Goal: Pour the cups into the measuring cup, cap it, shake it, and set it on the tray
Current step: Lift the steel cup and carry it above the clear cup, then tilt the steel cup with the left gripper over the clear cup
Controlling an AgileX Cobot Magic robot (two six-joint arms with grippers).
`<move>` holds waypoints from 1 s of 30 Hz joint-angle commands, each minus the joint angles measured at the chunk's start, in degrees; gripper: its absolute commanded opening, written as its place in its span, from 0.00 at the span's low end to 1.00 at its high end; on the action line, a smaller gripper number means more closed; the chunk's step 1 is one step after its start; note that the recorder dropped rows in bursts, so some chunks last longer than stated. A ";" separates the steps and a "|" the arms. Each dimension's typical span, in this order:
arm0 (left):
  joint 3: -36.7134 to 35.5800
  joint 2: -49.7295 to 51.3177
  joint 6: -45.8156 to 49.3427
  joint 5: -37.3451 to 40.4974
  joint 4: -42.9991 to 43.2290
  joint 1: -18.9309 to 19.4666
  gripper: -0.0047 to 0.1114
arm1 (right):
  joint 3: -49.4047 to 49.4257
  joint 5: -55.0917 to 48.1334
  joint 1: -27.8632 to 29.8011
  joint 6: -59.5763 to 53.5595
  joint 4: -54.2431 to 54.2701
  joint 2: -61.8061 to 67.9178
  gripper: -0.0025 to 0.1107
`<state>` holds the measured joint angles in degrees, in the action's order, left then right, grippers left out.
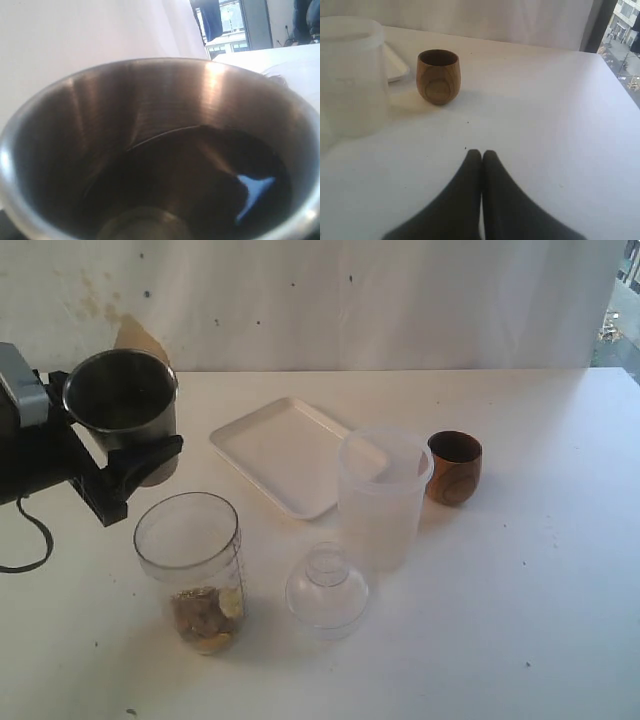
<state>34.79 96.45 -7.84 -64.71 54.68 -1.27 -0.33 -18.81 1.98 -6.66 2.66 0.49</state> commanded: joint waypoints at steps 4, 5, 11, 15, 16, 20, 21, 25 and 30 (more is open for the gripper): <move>2.76 -1.13 1.81 -5.23 0.10 -0.10 0.04 | 0.33 0.42 -0.21 0.00 -0.12 -0.34 0.02; 2.76 -1.13 5.64 -5.26 0.43 -0.10 0.04 | 0.33 0.42 -0.21 0.00 -0.12 -0.34 0.02; 2.76 -1.13 2.01 -4.09 0.27 -0.10 0.04 | 0.33 0.42 -0.21 0.00 -0.12 -0.34 0.02; 2.76 -1.13 2.24 -3.41 1.12 -0.10 0.04 | 0.33 0.42 -0.21 0.00 -0.12 -0.34 0.02; 2.76 -1.13 2.24 -3.30 1.11 -0.10 0.04 | 0.33 0.42 -0.21 0.00 -0.12 -0.34 0.02; 2.76 -1.13 1.38 -2.74 1.11 -0.10 0.04 | 0.33 0.42 -0.21 0.00 -0.12 -0.34 0.02; 2.76 -1.13 1.15 -2.74 1.11 -0.10 0.04 | 0.33 0.42 -0.21 0.00 -0.12 -0.34 0.02; 2.76 -1.39 -0.78 -2.74 1.54 0.14 0.04 | 0.33 0.42 -0.21 0.00 -0.12 -0.34 0.02; 2.76 -3.67 -3.91 -2.53 4.54 3.26 0.04 | 0.33 0.42 -0.21 0.00 -0.12 -0.34 0.02</move>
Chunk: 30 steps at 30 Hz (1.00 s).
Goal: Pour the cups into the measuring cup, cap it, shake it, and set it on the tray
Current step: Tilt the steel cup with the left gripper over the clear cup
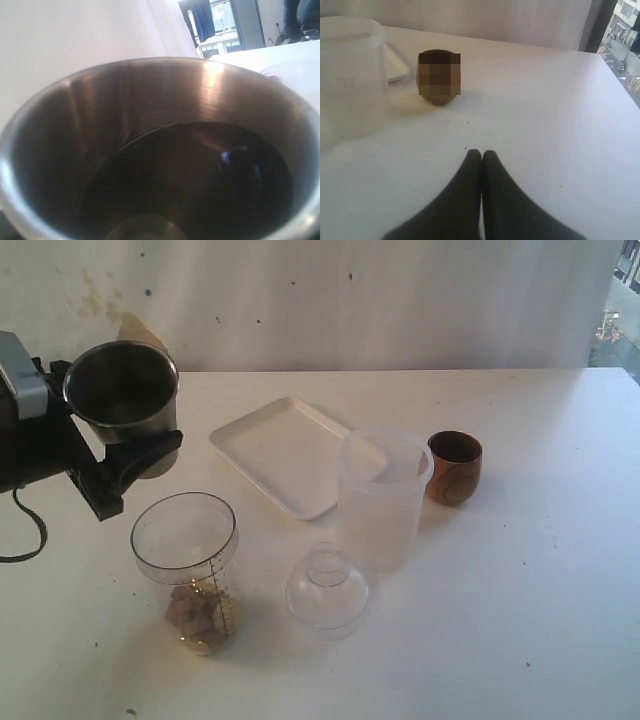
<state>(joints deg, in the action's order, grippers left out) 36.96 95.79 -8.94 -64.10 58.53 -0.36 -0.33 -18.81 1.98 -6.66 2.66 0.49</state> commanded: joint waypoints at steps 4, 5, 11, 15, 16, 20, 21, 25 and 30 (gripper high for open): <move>0.59 -4.48 -2.68 -2.98 5.23 4.23 0.04 | 0.33 0.42 -0.21 0.00 -0.12 -0.34 0.02; 0.59 -4.70 -2.26 -2.98 6.27 4.36 0.04 | 0.33 0.42 -0.21 0.00 -0.12 -0.34 0.02; 0.59 -4.70 -0.10 -1.31 11.35 4.24 0.04 | 0.33 0.42 -0.21 0.00 -0.12 -0.34 0.02; 0.59 -4.70 -0.23 -2.27 11.89 4.24 0.04 | 0.33 0.42 -0.21 0.00 -0.12 -0.34 0.02; 0.59 -4.70 -0.23 -2.27 11.89 4.24 0.04 | 0.33 0.42 -0.21 0.00 -0.12 -0.34 0.02; 0.59 -4.70 0.94 -2.30 11.96 4.24 0.04 | 0.33 0.42 -0.21 0.00 -0.12 -0.34 0.02; 0.59 -4.70 1.75 -2.30 11.96 4.24 0.04 | 0.33 0.42 -0.21 0.00 -0.12 -0.34 0.02; 0.59 -4.70 2.46 -2.30 11.96 4.24 0.04 | 0.33 0.42 -0.21 0.00 -0.12 -0.34 0.02; 0.59 -4.70 2.32 -2.30 11.56 4.24 0.04 | 0.33 0.42 -0.21 0.00 -0.12 -0.34 0.02</move>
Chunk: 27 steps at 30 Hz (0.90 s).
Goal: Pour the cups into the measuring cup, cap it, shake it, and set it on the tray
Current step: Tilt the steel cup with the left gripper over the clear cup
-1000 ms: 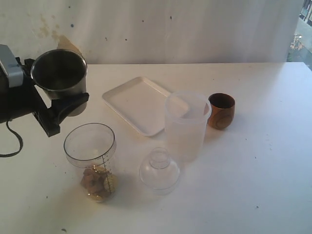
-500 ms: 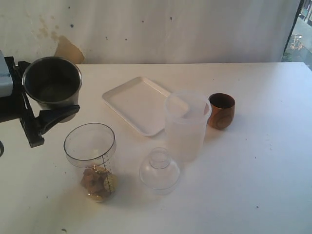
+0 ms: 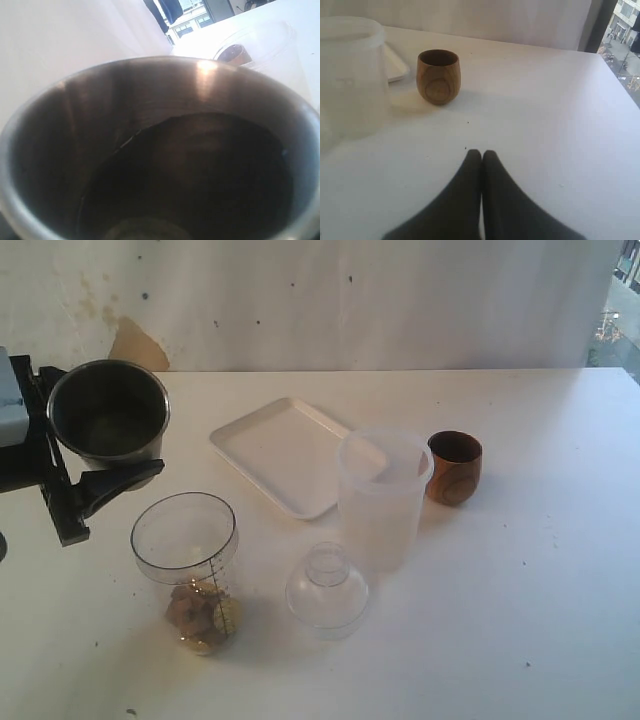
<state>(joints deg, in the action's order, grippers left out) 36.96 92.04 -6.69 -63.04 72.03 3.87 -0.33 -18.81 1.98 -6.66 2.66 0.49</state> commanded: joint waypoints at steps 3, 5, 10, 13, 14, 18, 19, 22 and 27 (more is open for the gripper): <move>0.59 -0.96 -0.01 -3.75 -1.93 0.01 0.04 | 0.33 0.42 -0.21 0.00 -0.12 -0.34 0.02; 0.59 -0.96 0.33 -4.95 -1.74 0.01 0.04 | 0.33 0.42 -0.21 0.00 -0.12 -0.34 0.02; 0.59 -0.96 -0.61 -5.80 -1.74 0.01 0.04 | 0.33 0.42 -0.21 0.00 -0.12 -0.34 0.02; 0.59 -0.96 -1.62 -6.17 -1.04 0.01 0.04 | 0.33 0.42 -0.21 0.00 -0.12 -0.34 0.02; 0.59 -0.96 -1.62 -6.17 -0.90 0.01 0.04 | 0.33 0.42 -0.21 0.00 -0.12 -0.34 0.02; 0.59 -0.96 -2.31 -6.17 0.46 -0.12 0.04 | 0.33 0.42 -0.21 0.00 -0.12 -0.34 0.02; 0.59 -0.96 -2.31 -5.94 0.91 -0.42 0.04 | 0.33 0.42 -0.21 0.00 -0.12 -0.34 0.02; 0.59 -0.96 -2.20 -4.35 1.07 -1.46 0.04 | 0.33 0.42 -0.21 0.00 -0.12 -0.34 0.02; 0.59 -0.96 -1.92 -2.03 0.42 -2.52 0.04 | 0.33 0.42 -0.21 0.00 -0.12 -0.34 0.02</move>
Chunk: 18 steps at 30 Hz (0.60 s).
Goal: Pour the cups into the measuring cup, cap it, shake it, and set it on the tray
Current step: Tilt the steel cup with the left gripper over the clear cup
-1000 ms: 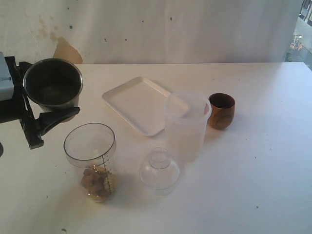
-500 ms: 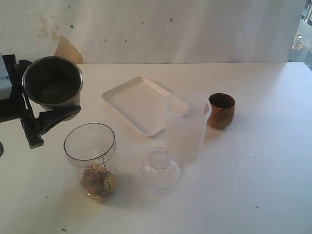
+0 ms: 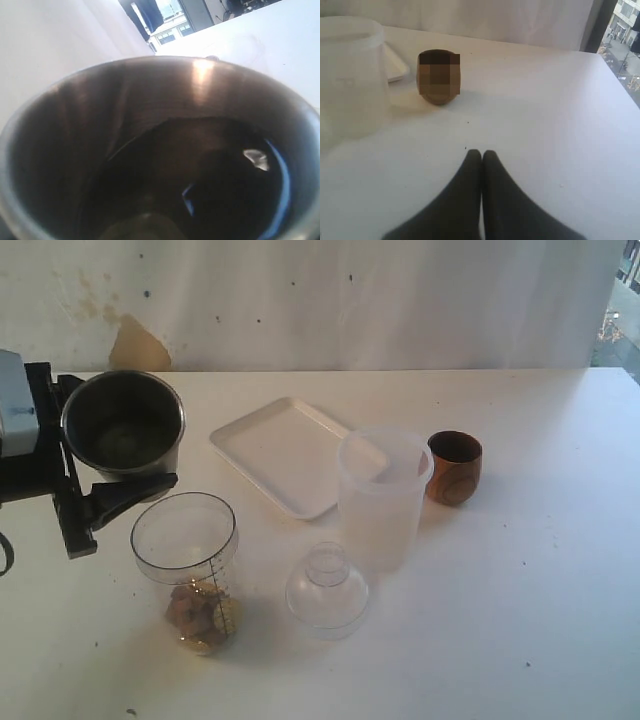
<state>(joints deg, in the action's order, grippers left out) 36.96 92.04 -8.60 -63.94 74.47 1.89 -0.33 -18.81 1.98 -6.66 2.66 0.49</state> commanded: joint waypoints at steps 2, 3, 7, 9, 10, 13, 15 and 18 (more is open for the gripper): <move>0.59 -0.96 0.20 -0.77 -2.02 -0.53 0.04 | 0.33 0.42 -0.21 0.00 -0.12 -0.34 0.02; 0.59 -0.96 1.14 -0.69 -2.02 -0.53 0.04 | 0.33 0.42 -0.21 0.00 -0.12 -0.34 0.02; 0.59 -0.96 5.28 -0.69 -2.02 -0.53 0.04 | 0.33 0.42 -0.21 0.00 -0.12 -0.34 0.02; 0.59 -0.96 7.42 -0.69 -2.02 -0.53 0.04 | 0.33 0.42 -0.21 1.17 -0.12 -0.34 0.02; 0.59 -0.96 8.08 -0.88 -2.02 -0.53 0.04 | 0.33 0.42 -0.21 1.95 -0.12 -0.34 0.02; 0.59 -0.96 8.91 -0.95 -2.48 -0.53 0.04 | 0.33 0.42 -0.21 1.95 -0.12 -0.34 0.02; 0.59 -0.96 10.48 -0.93 -2.64 -0.53 0.04 | 0.33 0.42 -0.21 1.95 -0.12 -0.34 0.02; 0.59 -0.96 11.73 -0.93 -4.33 -0.53 0.04 | 0.33 0.42 -0.21 1.95 -0.12 -0.34 0.02</move>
<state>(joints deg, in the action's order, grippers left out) 36.96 92.04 2.03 -61.79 74.20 1.65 -0.33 -18.81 1.98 -5.10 2.66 0.49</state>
